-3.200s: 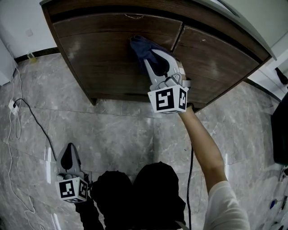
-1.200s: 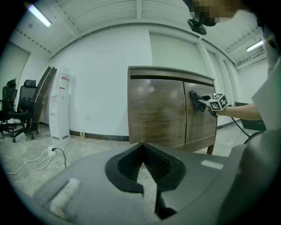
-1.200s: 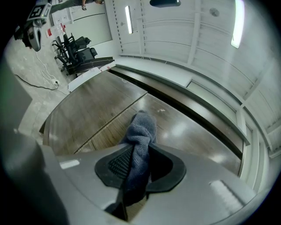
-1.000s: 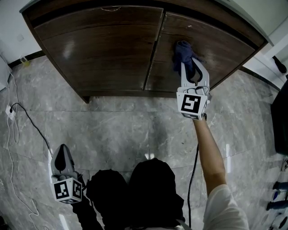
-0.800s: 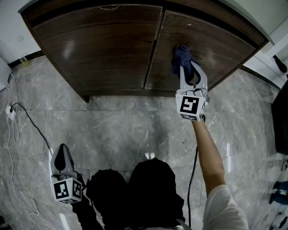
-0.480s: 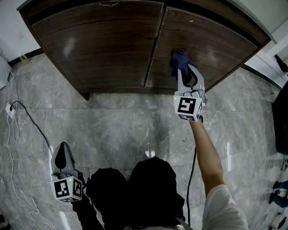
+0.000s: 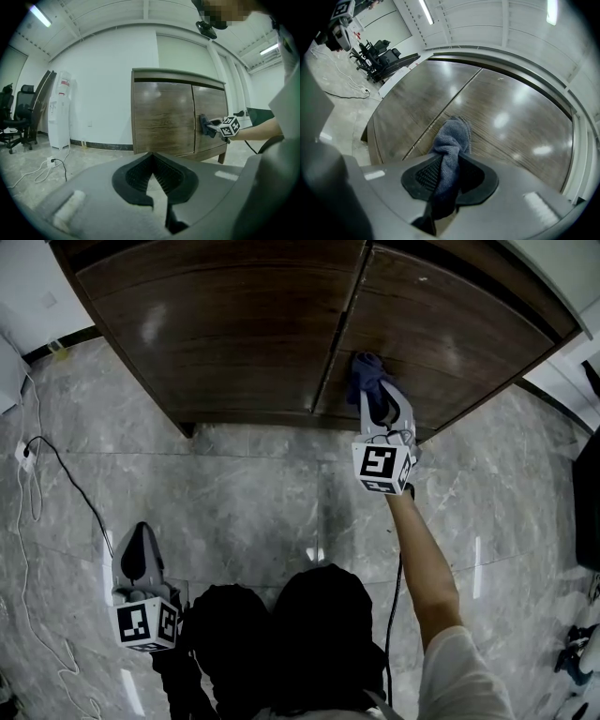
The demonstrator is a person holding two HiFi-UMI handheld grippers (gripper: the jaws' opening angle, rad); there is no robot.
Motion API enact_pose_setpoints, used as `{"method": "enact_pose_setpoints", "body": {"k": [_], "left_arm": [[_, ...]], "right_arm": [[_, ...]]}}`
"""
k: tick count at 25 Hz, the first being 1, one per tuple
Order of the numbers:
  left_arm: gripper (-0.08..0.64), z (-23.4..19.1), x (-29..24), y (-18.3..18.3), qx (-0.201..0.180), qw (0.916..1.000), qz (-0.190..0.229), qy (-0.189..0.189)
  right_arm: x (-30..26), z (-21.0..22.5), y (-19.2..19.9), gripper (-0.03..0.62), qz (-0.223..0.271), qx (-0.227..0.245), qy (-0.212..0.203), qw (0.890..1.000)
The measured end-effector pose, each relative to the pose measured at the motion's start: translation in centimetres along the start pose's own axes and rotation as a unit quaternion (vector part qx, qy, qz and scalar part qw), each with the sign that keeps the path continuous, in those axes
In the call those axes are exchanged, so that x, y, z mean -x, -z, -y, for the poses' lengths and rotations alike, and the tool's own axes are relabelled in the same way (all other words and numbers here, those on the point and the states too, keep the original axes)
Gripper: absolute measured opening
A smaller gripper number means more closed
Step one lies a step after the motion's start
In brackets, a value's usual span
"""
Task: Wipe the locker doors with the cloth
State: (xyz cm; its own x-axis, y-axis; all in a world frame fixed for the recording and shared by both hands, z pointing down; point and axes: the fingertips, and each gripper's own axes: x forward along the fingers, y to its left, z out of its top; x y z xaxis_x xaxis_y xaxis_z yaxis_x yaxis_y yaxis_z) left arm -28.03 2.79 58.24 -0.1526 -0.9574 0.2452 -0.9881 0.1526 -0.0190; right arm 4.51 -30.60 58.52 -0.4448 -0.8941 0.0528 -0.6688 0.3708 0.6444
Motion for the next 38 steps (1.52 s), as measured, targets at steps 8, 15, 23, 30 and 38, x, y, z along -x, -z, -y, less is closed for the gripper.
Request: {"method": "enact_pose_setpoints", "body": {"k": [8,15,23,30,38], "left_arm": [[0.0,1.4,-1.6,-0.3,0.002,0.9998,0.002,0.021],[0.0,2.3,-3.0,-1.0,0.0,0.9993,0.005,0.037],[0.0,3.6,-4.2,-1.7,0.001,0.9984,0.012,0.055],[0.0,4.8,-4.7,-2.1,-0.002,0.9971,0.017,0.074],[0.0,4.3,-4.2,-2.0,0.006,0.9973,0.019,0.071]], "right_arm": [[-1.1,-3.1,-0.3,0.08,-0.003,-0.007,-0.024,1.0],[-1.7,-5.7,-0.3,0.079,-0.008,-0.01,-0.045,0.999],[-2.5,-8.4,-0.6,0.078,-0.008,-0.011,-0.065,0.998],[-3.2,-10.5,-1.5,0.079,-0.006,-0.009,-0.083,0.997],[-4.4,-13.4,-3.8,0.079,0.01,-0.004,-0.108,0.994]]}}
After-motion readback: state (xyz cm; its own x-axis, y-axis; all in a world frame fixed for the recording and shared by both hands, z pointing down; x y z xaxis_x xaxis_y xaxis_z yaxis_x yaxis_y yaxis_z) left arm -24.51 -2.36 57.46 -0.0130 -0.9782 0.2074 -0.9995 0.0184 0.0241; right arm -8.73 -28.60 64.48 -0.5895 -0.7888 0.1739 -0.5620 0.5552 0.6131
